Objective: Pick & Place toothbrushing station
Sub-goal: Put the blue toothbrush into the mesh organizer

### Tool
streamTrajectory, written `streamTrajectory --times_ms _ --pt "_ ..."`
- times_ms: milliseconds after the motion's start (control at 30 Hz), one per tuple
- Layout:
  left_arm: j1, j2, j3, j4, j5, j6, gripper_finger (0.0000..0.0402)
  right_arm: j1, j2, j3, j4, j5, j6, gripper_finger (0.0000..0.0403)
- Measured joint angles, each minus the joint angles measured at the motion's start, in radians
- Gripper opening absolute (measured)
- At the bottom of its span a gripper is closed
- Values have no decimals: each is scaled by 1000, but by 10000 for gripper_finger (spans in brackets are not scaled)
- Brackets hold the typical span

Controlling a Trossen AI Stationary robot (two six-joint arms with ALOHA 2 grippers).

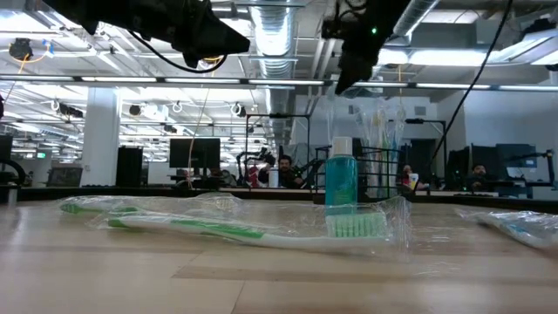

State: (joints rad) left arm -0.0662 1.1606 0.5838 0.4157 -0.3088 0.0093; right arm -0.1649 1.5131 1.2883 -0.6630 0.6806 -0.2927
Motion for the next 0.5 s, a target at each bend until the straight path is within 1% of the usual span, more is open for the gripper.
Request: streamTrajectory --times_ms 67,100,167,233,300,500 --pt "0 0 -11 7 0 0 40 1 21 -7 -14 1 -8 0" --pt "1 0 -18 9 1 0 40 1 39 -1 33 1 -18 0" --pt "2 0 -31 15 1 0 40 0 47 -7 18 -3 -21 0" --pt "5 0 -38 34 0 0 40 -1 60 -1 56 -2 -21 0" --pt "4 0 -42 38 2 0 40 -1 65 -5 34 -4 -17 0" --pt "1 0 -42 61 11 0 40 3 64 -3 41 -18 7 0"
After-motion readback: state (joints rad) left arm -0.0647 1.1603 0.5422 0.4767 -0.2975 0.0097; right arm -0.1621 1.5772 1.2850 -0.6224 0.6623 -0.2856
